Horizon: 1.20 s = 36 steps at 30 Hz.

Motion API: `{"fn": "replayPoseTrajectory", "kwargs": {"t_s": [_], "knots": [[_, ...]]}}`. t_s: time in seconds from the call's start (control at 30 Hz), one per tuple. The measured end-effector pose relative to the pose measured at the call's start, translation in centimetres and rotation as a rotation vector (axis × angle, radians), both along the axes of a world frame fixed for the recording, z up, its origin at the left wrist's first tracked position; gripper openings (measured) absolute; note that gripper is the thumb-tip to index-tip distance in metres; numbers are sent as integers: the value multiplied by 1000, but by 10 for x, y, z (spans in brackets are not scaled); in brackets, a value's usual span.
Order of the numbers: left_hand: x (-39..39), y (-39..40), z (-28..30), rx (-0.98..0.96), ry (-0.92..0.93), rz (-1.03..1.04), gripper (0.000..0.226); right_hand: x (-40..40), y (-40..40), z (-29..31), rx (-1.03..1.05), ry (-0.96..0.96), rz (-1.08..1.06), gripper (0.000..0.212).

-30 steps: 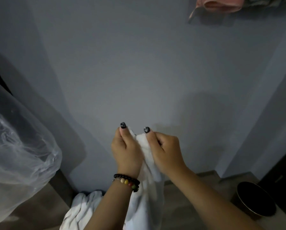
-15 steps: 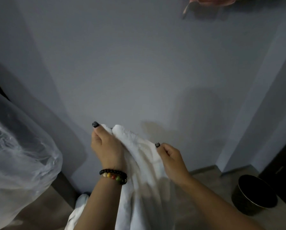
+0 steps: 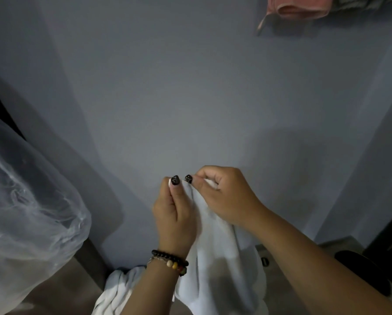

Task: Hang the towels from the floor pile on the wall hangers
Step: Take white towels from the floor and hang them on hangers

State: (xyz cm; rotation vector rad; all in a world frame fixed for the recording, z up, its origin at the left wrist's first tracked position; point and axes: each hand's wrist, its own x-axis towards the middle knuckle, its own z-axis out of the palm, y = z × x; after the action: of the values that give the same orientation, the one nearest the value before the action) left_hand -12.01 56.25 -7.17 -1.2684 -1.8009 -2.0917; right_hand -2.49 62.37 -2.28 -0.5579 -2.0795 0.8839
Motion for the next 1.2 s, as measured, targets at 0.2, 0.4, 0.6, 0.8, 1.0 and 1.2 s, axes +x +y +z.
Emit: {"fn": "replayPoseTrajectory", "kwargs": {"t_s": [0.2,0.4,0.6,0.8,1.0,1.2], "knots": [[-2,13,15,43,-96,171,35,4,8,-12,-17,17,48,30],[-25,14,15,100,-285,311,44,21,30,-55,-28,-75,4,54],[-37,6,9,61,-261,339,45,34,45,-77,-57,-16,-107,51],[-30,-2,-1,54,-149,284,37,15,34,-30,69,111,-115,48],[17,-1,-5,50,-82,45,38,1,4,1,99,203,13,54],[15,3,-6,128,-518,51,48,24,16,-21,-16,-13,125,57]]}}
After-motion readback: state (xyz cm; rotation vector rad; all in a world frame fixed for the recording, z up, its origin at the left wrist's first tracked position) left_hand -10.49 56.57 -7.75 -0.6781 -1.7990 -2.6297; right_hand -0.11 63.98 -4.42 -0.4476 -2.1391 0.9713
